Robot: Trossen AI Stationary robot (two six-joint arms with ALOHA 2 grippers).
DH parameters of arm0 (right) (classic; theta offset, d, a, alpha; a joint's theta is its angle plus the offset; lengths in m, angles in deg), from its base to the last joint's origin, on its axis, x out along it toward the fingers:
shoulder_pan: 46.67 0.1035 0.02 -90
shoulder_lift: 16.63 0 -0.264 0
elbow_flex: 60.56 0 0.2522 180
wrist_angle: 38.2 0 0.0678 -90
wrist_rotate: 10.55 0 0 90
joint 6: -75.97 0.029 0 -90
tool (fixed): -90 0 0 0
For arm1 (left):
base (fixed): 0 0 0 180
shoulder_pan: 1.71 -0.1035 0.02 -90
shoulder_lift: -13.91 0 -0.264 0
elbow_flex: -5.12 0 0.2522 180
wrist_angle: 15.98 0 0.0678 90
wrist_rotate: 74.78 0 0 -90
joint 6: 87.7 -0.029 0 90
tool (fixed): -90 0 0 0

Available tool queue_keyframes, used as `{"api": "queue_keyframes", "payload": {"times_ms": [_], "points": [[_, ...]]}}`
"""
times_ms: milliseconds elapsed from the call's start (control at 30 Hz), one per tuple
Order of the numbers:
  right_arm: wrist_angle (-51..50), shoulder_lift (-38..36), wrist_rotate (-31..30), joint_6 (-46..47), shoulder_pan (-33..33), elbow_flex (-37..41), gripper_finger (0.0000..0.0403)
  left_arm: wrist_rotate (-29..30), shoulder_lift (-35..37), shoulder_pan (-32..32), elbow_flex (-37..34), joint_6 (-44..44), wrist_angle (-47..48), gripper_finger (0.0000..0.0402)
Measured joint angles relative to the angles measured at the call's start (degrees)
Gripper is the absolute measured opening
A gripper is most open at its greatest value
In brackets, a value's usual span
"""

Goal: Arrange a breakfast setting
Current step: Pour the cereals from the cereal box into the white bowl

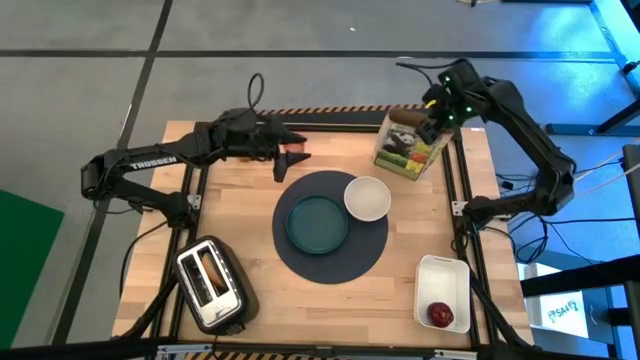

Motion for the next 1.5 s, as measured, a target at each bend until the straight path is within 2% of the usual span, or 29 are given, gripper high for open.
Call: {"api": "queue_keyframes", "payload": {"times_ms": [167,367,500,633,733,900,1033,1200,1433,1500], "points": [[-0.4,1.8,-4.3,-2.7,0.1,0.0,0.0337,4.0,0.0,1.4,0.0,-1.5,1.9,0.0244],[-1.6,2.0,-4.4,-3.4,0.1,0.0,0.0333,5.1,0.0,2.1,0.0,-1.5,1.8,0.0244],[-4.2,2.0,-4.2,-3.5,0.1,0.0,0.03,5.1,0.0,2.6,0.0,-1.5,1.8,0.0244],[-5.2,1.3,-0.4,-3.5,0.1,0.0,0.0251,5.1,0.0,3.1,0.0,-1.5,1.8,0.0243],[-4.5,-0.7,1.5,-3.6,0.2,0.0,0.0238,5.1,0.0,3.1,0.0,-1.5,1.8,0.0243],[-2.0,-4.6,1.5,-5.3,0.2,0.0,0.0269,5.1,0.0,3.1,0.0,-1.5,1.8,0.0243],[1.1,-8.0,1.5,-8.9,0.2,0.0,0.0323,5.1,0.0,3.1,0.0,-1.5,1.8,0.0243],[2.0,-8.4,-3.7,-9.5,0.1,0.4,0.0391,5.1,0.0,3.1,0.0,-1.5,1.8,0.0243],[2.8,-5.5,-1.7,-10.6,0.1,5.1,0.038,5.1,0.0,3.1,0.0,-2.6,2.7,0.0243],[3.8,-4.4,-4.6,-11.3,0.1,5.9,0.0379,5.1,0.0,3.1,0.0,-2.6,3.0,0.0243]]}}
